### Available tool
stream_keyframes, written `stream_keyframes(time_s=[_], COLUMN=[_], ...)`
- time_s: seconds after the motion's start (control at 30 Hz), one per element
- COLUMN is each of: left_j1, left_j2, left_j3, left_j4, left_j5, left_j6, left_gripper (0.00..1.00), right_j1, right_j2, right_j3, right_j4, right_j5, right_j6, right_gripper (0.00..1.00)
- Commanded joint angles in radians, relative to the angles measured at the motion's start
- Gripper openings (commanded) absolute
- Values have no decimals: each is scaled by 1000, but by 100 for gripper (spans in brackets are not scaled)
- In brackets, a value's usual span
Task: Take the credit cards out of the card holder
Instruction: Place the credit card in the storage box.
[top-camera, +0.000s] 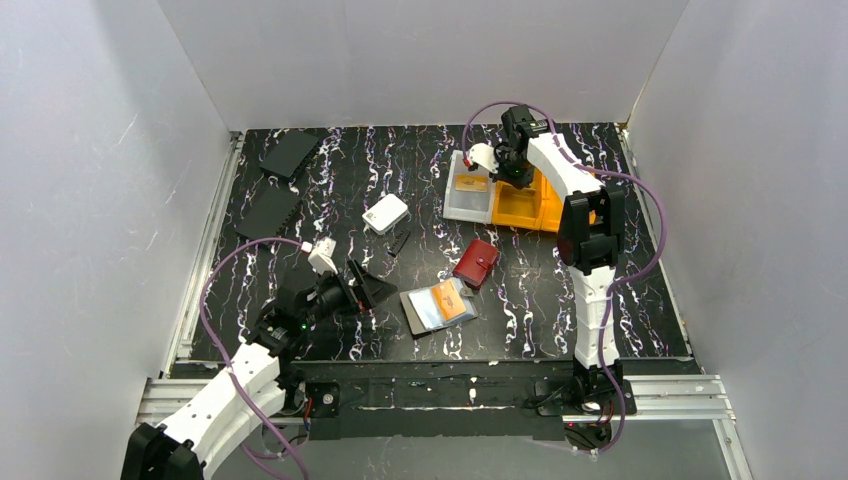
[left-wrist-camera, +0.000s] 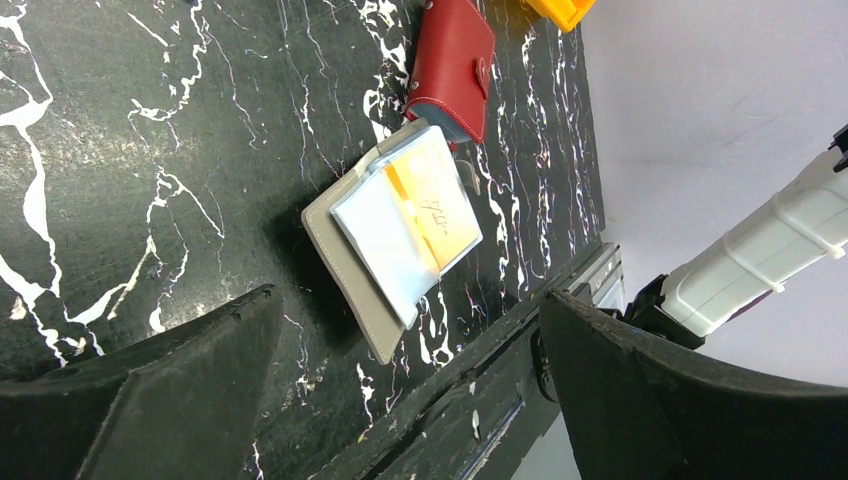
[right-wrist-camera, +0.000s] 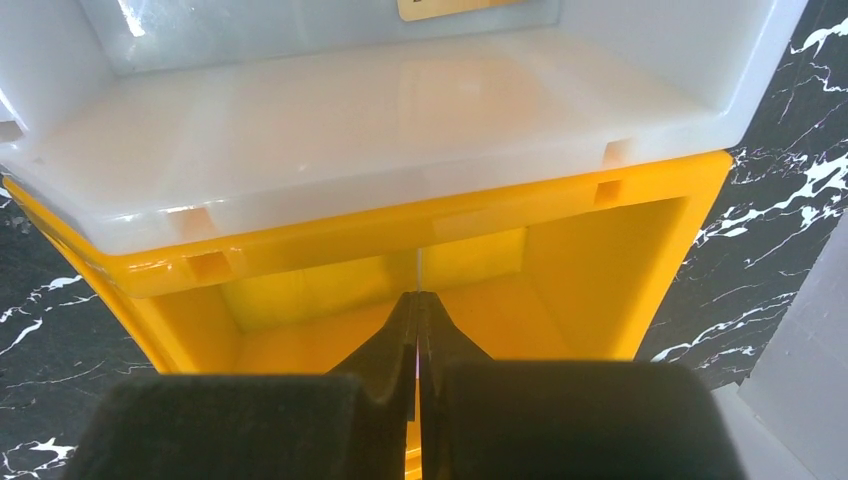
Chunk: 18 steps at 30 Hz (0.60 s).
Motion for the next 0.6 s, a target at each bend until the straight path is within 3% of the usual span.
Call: stream_keyframes(time_s=[0.0,0.2,0.37,0.57], left_j1=[4,4,4,3], left_j2=[-1,-15,-13,-10], left_j3=[36,26,30,33], left_j4=[-4,-5,-5,-5], left_j5=[12,8,8,9], left_j6=[13,6,4,4], left_gripper=[99,99,99,99], right_j1=[6,6,6,6], right_j2=[-29,-12,0,19], right_j3=[48,57,62,68], right_j4=[2,27,55,96], right_j5=[-13,37,54,91], right_j6=[-8,-9,1,18], right_gripper=[4,7,18,19])
